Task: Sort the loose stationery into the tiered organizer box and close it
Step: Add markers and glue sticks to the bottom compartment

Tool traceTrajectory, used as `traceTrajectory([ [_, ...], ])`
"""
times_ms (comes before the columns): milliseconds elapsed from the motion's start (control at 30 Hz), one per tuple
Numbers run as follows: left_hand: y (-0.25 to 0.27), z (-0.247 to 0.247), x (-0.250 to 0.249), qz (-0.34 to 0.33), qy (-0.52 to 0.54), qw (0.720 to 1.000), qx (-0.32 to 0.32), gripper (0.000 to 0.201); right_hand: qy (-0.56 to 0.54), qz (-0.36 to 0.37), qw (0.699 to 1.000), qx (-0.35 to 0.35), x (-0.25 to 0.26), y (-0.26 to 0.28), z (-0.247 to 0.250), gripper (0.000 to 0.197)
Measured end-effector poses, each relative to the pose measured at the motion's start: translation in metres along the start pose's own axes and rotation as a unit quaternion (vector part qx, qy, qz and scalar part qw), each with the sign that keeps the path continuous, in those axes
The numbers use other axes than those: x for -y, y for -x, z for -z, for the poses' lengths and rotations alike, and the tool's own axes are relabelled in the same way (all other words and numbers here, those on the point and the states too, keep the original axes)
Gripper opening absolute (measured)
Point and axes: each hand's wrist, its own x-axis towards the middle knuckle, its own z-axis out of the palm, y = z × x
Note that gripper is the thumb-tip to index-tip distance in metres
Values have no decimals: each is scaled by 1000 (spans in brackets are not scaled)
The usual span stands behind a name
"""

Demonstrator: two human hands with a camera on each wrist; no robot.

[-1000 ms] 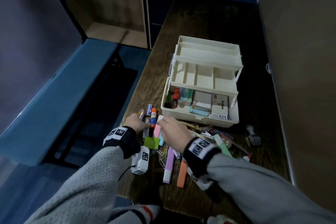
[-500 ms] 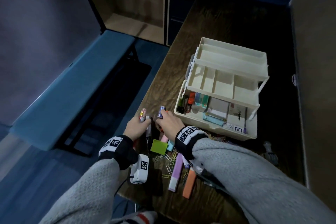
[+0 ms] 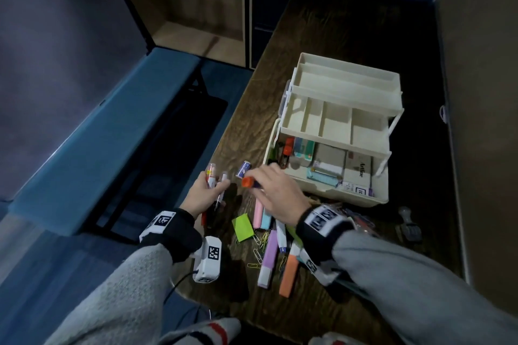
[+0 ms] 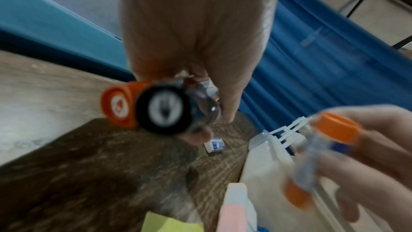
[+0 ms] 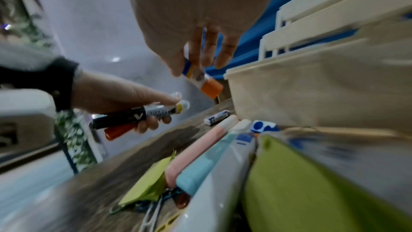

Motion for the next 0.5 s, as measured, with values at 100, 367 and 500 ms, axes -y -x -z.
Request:
traceTrajectory([
  [100, 3, -1, -2, -9, -20, 999, 42, 43, -59, -124, 989, -55, -14, 40, 16, 22],
  [367, 32, -38, -8, -83, -257, 962, 44, 43, 28, -348, 935, 63, -50, 127, 39, 15],
  [500, 35, -61, -6, -89, -336, 937, 29, 42, 47, -356, 929, 91, -46, 140, 33, 14],
])
